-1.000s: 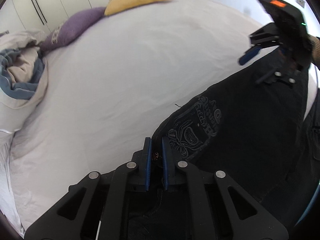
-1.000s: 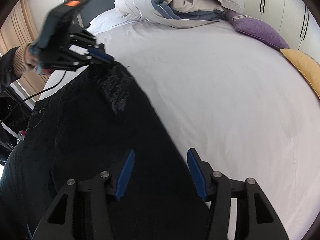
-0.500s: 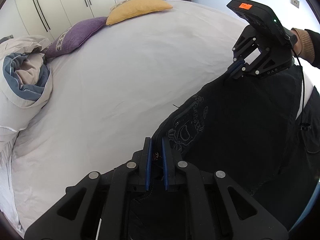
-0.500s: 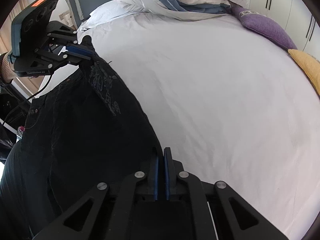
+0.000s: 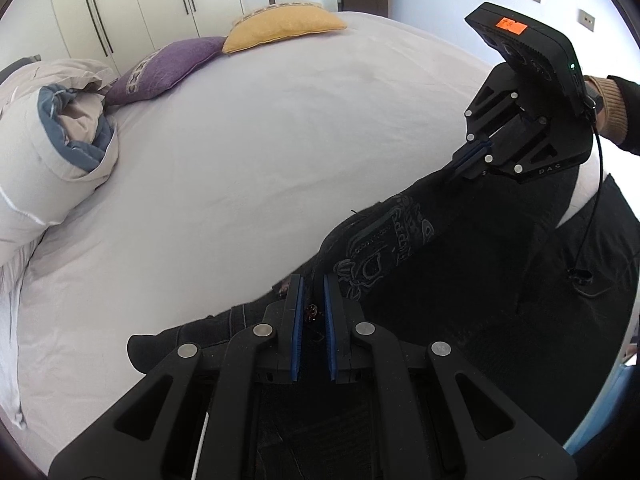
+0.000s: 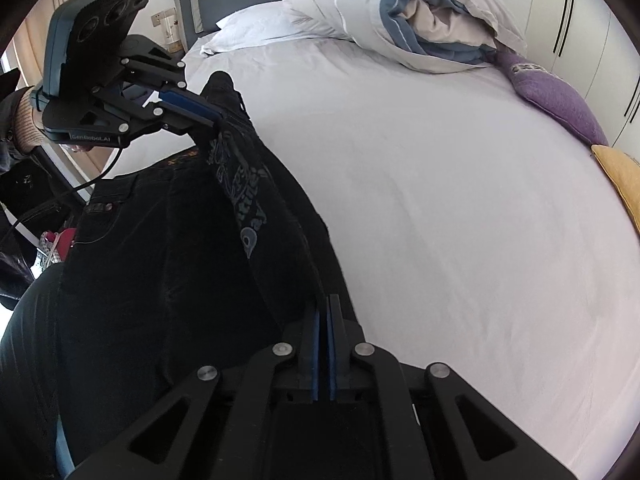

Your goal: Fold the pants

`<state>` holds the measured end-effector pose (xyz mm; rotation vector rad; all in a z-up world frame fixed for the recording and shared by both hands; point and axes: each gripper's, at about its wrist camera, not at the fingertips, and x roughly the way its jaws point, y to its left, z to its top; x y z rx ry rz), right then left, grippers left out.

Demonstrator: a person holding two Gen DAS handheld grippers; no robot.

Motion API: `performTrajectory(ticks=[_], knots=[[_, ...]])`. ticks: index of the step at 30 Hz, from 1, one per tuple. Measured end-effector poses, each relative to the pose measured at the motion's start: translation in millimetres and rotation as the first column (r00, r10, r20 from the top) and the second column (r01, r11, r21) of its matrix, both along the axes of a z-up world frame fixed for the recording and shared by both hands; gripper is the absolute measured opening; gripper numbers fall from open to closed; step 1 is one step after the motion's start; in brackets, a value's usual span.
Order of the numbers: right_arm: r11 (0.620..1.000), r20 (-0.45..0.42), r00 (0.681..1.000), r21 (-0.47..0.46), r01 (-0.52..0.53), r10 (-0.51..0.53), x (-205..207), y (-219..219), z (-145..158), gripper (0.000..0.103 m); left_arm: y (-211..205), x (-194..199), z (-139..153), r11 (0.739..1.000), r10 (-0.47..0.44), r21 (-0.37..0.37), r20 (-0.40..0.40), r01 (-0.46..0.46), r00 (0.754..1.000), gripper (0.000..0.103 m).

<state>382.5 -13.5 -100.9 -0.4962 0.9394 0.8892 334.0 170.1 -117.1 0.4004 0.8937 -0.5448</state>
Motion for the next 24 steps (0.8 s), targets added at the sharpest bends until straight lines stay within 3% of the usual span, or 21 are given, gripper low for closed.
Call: performTrajectory(ticks=[10,17,24], knots=[[0.998,0.061,0.997,-0.058,-0.040,0.043,-69,11,14,0.003,12,-63,7,1.000,-0.001,-0.028,0.011,0.001,1.000,0.008],[0.986,0.126,0.984,-0.123,-0.114,0.129,-137,42,8,0.003,28,-118,-5,1.000,0.012,0.012,0.005,-0.012,1.000,0.008],[0.935,0.195,0.943,-0.289,-0.207,0.269,-207,74,-22,0.003,28,-179,-35,0.993,-0.007,0.115,0.000,0.007,1.000,0.008]])
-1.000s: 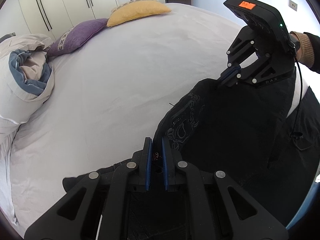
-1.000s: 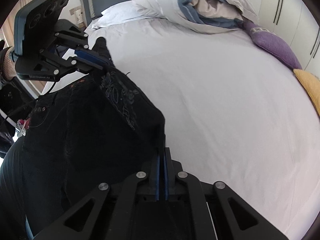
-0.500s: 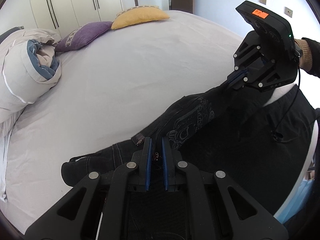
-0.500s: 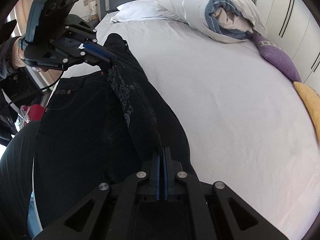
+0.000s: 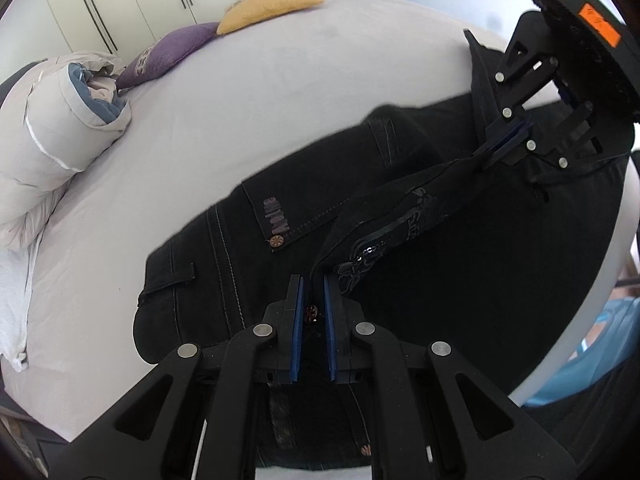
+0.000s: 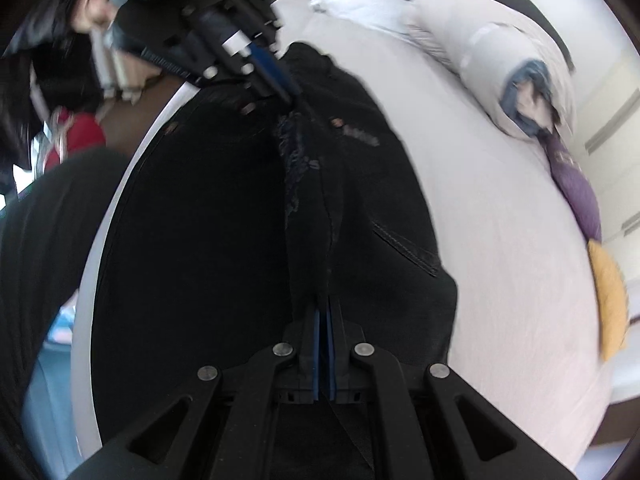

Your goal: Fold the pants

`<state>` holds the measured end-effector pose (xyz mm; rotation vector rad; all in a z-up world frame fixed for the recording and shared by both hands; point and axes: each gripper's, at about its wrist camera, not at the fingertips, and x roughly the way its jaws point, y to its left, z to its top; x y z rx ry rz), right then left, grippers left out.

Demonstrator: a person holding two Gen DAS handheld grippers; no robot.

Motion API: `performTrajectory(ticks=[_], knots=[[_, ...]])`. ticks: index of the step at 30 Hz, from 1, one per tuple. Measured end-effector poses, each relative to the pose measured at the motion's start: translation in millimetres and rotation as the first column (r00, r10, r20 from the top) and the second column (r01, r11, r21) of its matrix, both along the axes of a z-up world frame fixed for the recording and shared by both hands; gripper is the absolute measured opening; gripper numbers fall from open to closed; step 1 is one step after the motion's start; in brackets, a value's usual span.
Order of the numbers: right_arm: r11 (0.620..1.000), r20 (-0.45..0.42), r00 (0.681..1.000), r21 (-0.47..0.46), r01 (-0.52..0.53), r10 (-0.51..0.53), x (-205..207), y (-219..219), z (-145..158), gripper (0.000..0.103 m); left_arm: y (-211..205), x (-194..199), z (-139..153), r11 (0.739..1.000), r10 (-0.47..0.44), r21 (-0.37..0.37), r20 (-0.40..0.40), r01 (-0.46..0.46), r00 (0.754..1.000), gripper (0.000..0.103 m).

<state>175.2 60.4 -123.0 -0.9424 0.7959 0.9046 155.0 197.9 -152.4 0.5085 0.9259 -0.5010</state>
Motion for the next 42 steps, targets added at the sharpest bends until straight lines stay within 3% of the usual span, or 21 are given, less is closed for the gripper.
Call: performTrajectory(ticks=[6,22,29,34,42], knots=[[0.989,0.061,0.994,-0.119,-0.083,0.091,-51,9,-26,0.003,-10,-54,-32,0.996,-0.031,0.089,0.029,0.028,0.999,0.008],[0.975,0.095,0.981,-0.165,-0.151,0.169,-118,34,-30,0.003,8,-133,-50,0.999,0.010,0.050,0.058,-0.013,0.998,0.008],[0.966,0.084,0.978,-0.191,-0.171,0.190,-118,41,-41,0.003,20,-146,-54,0.999,0.002,0.034,0.041,-0.003,0.999,0.009],[0.972,0.087,0.981,-0.179,-0.153,0.171,-112,42,-36,0.003,28,-124,-49,1.000,0.001,0.022,0.040,-0.002,0.999,0.009],[0.969,0.099,0.980,-0.197,-0.150,0.172,-127,46,-46,0.003,27,-104,-46,0.998,-0.026,0.060,0.046,0.024,0.999,0.009]])
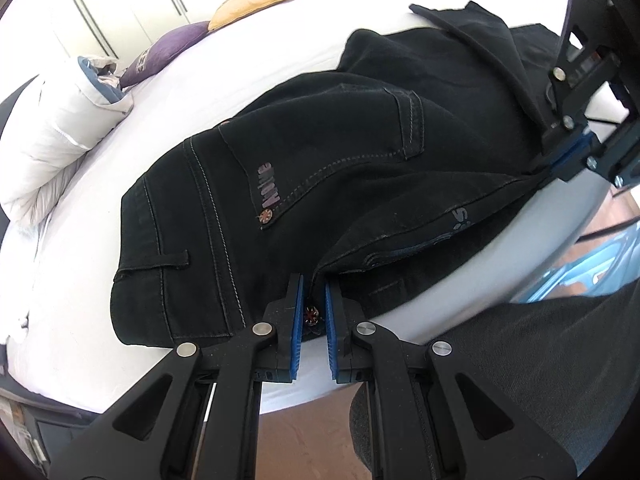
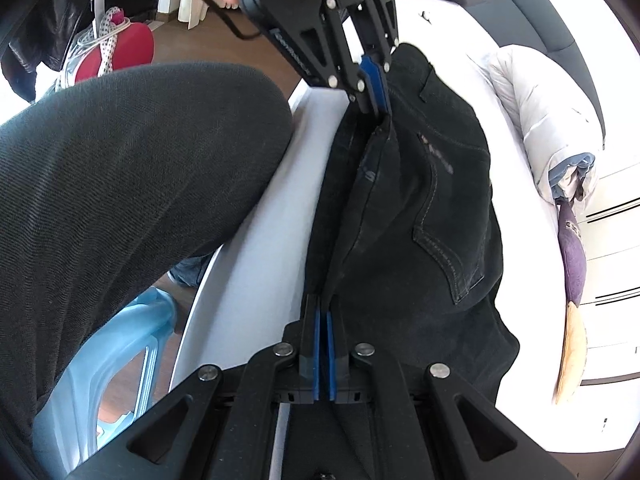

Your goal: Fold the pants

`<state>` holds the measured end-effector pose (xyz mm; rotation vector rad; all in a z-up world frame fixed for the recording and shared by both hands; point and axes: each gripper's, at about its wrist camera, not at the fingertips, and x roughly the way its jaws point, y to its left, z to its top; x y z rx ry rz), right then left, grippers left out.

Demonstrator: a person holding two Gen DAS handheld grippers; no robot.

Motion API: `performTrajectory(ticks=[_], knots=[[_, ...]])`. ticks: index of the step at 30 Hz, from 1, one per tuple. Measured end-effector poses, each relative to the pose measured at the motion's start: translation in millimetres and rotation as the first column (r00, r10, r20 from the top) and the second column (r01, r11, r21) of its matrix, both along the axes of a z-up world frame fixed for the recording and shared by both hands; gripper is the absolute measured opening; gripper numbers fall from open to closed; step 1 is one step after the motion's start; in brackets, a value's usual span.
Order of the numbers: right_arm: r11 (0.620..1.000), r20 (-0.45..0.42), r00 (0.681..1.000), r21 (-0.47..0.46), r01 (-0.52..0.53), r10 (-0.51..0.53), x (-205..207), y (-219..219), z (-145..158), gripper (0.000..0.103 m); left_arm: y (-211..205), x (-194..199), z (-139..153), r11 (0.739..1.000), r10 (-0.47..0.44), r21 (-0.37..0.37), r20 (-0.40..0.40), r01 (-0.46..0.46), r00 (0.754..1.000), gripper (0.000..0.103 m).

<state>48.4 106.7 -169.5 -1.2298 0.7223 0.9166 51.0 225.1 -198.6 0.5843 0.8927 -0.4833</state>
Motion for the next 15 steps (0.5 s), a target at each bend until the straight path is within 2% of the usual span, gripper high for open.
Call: performTrajectory(ticks=[4,8,12,15], knots=[[0.999,-0.015,0.999,0.023,0.028,-0.028,7,-6,-6,0.004,-1,-4,-4,0.999,0.000,0.033,0.006,0.000,1.000,0.015],[0.998,-0.021,0.998,0.032,0.058,-0.057,11,-6,-7,0.004,3,-4,1,0.997,0.023,0.073,-0.039,-0.020,0.999,0.029],[0.997,0.008,0.998,0.028,0.068,-0.068,7,-3,-10,0.006,8,-8,15,0.996,0.024,0.091,-0.066,-0.017,0.998,0.029],[0.994,0.004,0.995,0.054,0.100,-0.100,5,-3,-10,0.006,9,2,39,0.996,0.082,0.025,-0.038,-0.081,0.996,0.029]])
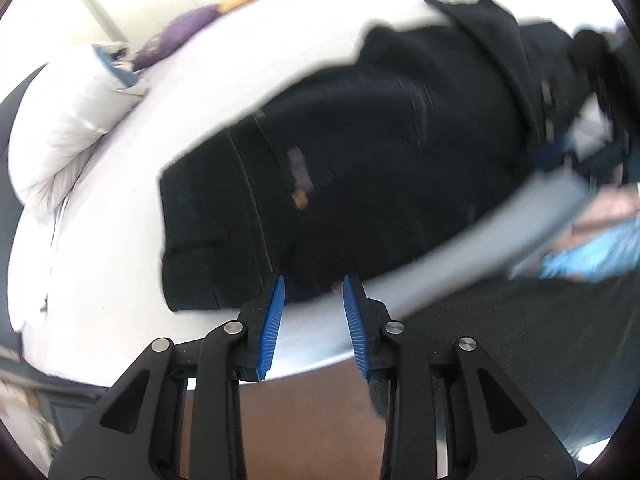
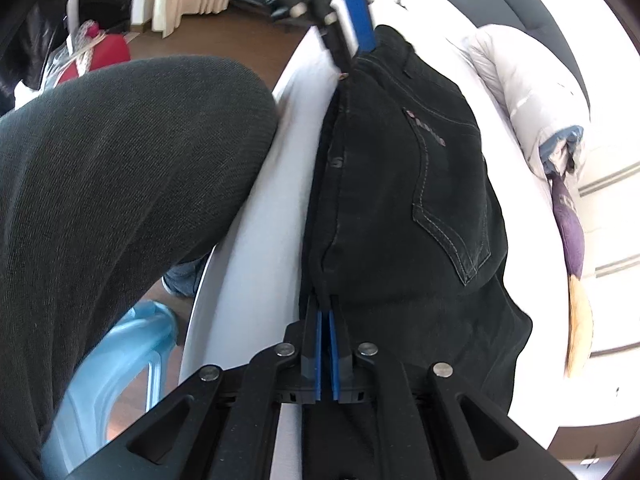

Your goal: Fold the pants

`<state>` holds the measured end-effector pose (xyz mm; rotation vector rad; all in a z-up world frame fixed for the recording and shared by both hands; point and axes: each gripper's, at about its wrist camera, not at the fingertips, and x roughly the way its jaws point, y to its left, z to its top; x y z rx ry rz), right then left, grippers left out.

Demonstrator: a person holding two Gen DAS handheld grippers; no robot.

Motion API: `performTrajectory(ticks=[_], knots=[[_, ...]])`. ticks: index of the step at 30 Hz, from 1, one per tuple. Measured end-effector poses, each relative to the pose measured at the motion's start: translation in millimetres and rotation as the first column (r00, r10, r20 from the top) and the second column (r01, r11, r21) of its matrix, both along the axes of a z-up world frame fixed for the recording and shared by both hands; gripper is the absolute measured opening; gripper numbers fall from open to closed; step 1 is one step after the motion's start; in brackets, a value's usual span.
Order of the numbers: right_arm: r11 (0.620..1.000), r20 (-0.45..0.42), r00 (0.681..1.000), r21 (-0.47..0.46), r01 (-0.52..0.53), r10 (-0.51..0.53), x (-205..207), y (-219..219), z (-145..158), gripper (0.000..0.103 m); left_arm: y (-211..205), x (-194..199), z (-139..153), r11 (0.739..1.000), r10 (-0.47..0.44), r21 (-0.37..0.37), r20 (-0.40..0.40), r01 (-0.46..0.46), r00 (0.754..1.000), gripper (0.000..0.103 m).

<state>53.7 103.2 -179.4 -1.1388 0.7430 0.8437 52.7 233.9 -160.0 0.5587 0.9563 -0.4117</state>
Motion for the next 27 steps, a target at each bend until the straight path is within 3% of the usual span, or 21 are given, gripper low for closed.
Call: performTrajectory(ticks=[3,6,8,9,10,12,14,17,19,20,21,23,24,25,27], knots=[[0.997,-0.029,0.998,0.056,0.059,-0.058,5,-5,3,0.006,-17,19,20,0.995,0.029,-0.092,0.041,-0.025,0.999,0.029],[0.984,-0.069,0.989,0.114,0.135,-0.127,10,-13,9,0.009,-43,43,13,0.993,0.029,-0.112,0.029,-0.025,0.999,0.029],[0.967,-0.111,0.977,0.161,0.198,-0.181,13,-23,16,0.028,-61,61,-2,0.993,0.033,-0.113,-0.011,-0.034,0.999,0.029],[0.952,-0.159,0.965,0.194,0.238,-0.209,14,-31,22,0.053,-68,73,-19,0.992,0.045,-0.113,-0.075,-0.053,0.996,0.029],[0.930,-0.204,0.950,0.236,0.281,-0.235,15,-42,30,0.060,-74,79,-32,0.993,0.059,-0.097,-0.102,-0.069,0.993,0.029],[0.872,-0.266,0.914,0.306,0.381,-0.306,19,-70,46,0.060,-82,79,-41,0.996,0.060,-0.067,-0.062,-0.064,0.996,0.029],[0.787,-0.329,0.857,0.357,0.502,-0.397,32,-106,64,0.060,-82,82,-37,0.995,0.075,-0.067,-0.072,-0.080,0.995,0.029],[0.574,-0.434,0.711,0.420,0.703,-0.554,76,-182,90,0.063,-83,82,-16,0.988,0.101,-0.110,-0.046,-0.105,0.994,0.029],[0.364,-0.513,0.543,0.413,0.835,-0.665,120,-243,102,0.071,-87,83,1,0.978,0.110,-0.176,-0.028,-0.114,0.994,0.029],[0.278,-0.547,0.467,0.395,0.876,-0.695,137,-265,105,0.074,-90,87,6,0.970,0.122,-0.209,-0.034,-0.127,0.992,0.029],[0.173,-0.587,0.370,0.365,0.915,-0.720,158,-292,106,0.078,-94,91,7,0.965,0.129,-0.227,-0.039,-0.134,0.991,0.029],[0.007,-0.637,0.202,0.296,0.955,-0.744,194,-332,103,0.078,-107,97,8,0.957,0.133,-0.253,-0.043,-0.139,0.990,0.029],[-0.062,-0.643,0.120,0.254,0.965,-0.756,210,-347,101,0.078,-112,98,5,0.959,0.130,-0.248,-0.045,-0.138,0.990,0.029],[-0.108,-0.657,0.068,0.223,0.969,-0.751,220,-359,95,0.078,-121,100,-1,0.963,0.130,-0.230,-0.054,-0.139,0.990,0.029],[-0.147,-0.669,0.010,0.178,0.973,-0.743,245,-367,89,0.078,-132,103,-26,0.967,0.126,-0.207,-0.117,-0.148,0.985,0.029]])
